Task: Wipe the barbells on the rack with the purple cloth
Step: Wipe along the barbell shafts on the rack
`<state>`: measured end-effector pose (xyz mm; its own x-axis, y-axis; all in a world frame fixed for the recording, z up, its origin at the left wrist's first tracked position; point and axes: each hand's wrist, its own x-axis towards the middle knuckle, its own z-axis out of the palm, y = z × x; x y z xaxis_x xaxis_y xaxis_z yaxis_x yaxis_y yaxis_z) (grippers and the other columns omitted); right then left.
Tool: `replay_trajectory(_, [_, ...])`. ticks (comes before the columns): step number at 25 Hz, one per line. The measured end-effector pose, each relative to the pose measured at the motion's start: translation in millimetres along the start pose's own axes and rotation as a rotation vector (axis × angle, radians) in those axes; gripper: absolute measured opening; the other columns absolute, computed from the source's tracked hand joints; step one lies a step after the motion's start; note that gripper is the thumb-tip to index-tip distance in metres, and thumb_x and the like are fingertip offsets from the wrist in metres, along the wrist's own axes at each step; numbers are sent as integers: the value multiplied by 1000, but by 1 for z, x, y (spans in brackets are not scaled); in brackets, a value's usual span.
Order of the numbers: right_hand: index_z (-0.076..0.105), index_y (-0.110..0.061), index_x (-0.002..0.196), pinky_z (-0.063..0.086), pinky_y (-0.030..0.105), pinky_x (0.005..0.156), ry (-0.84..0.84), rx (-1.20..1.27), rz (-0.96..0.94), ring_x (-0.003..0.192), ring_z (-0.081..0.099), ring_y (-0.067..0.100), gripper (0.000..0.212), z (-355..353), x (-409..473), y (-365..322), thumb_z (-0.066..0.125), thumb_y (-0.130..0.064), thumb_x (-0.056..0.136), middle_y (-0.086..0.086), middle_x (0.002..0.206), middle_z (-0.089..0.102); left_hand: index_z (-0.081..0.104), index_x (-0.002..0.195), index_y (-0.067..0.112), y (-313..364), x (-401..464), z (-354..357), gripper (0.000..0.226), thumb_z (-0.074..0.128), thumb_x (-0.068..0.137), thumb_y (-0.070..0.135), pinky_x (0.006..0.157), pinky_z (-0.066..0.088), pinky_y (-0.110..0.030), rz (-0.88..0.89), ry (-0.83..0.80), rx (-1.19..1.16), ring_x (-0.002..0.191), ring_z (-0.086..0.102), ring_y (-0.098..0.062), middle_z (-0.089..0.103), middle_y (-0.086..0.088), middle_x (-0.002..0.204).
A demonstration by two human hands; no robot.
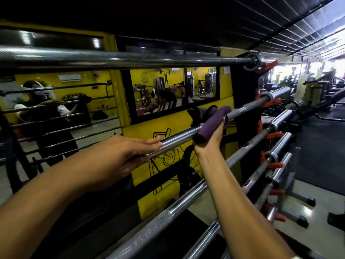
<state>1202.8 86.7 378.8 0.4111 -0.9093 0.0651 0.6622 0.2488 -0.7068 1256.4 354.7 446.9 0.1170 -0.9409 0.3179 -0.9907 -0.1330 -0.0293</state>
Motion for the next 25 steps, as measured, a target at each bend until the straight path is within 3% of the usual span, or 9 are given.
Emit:
replay_trajectory(1, [56,-22,101,53,28,73,-55,-45,-29,73,62,9,49,3,10,-1,45,-69,93,-3,86,63,39,144,50,0,0,1,50,46,95,42,114,29,-15,-3,2,22,136,32,16,28,43,147])
replay_trajectory(3, [58,-17,88,52,28,63,-162,-110,-65,66,61,14,65,6,-1,-5,35,-77,92,0,77,64,39,145,47,2,0,0,51,52,98,32,114,29,-14,-15,-15,39,136,33,13,29,37,150])
replay_trajectory(7, [62,-13,111,54,30,66,-80,-221,76,82,70,18,50,-33,-15,2,47,-60,99,5,94,73,41,145,43,8,-1,-4,50,53,99,29,116,36,-26,-19,-14,69,137,37,7,31,28,153])
replay_trajectory(10, [69,-17,107,57,35,78,-87,-73,175,88,73,18,56,-50,-30,1,47,-67,95,5,101,77,39,146,41,15,-4,-9,46,46,102,35,117,35,-29,-21,-13,110,138,37,3,30,25,155])
replay_trajectory(13, [72,-21,104,55,33,80,-117,97,193,90,74,17,69,-38,-41,-2,41,-80,88,2,101,77,31,144,57,9,-42,-23,48,26,96,58,118,32,-27,-24,-44,125,140,33,8,26,35,153])
replay_trajectory(15, [71,-22,102,54,31,77,-137,105,136,89,72,17,69,-8,-49,-10,40,-82,87,0,97,76,27,142,66,2,-83,-33,51,30,93,52,115,37,-28,-58,-35,125,138,36,9,26,43,150])
replay_trajectory(19, [55,-37,98,51,29,76,-77,141,77,79,59,5,36,42,-75,-5,41,-70,96,-12,93,59,33,139,65,4,-120,-36,70,58,94,18,107,39,-19,-118,91,122,131,39,14,23,53,141])
replay_trajectory(22, [57,-21,92,45,26,67,-106,242,283,75,59,9,48,59,-119,32,46,-68,93,-4,83,62,46,136,59,3,-119,-32,67,65,90,12,102,25,4,-106,140,108,125,28,31,29,56,134])
replay_trajectory(25, [62,-15,106,49,32,68,-57,93,315,85,67,17,58,59,-140,43,48,-69,92,3,90,70,48,136,57,2,-119,-33,62,64,93,15,104,35,-9,-119,129,127,127,34,23,35,50,136])
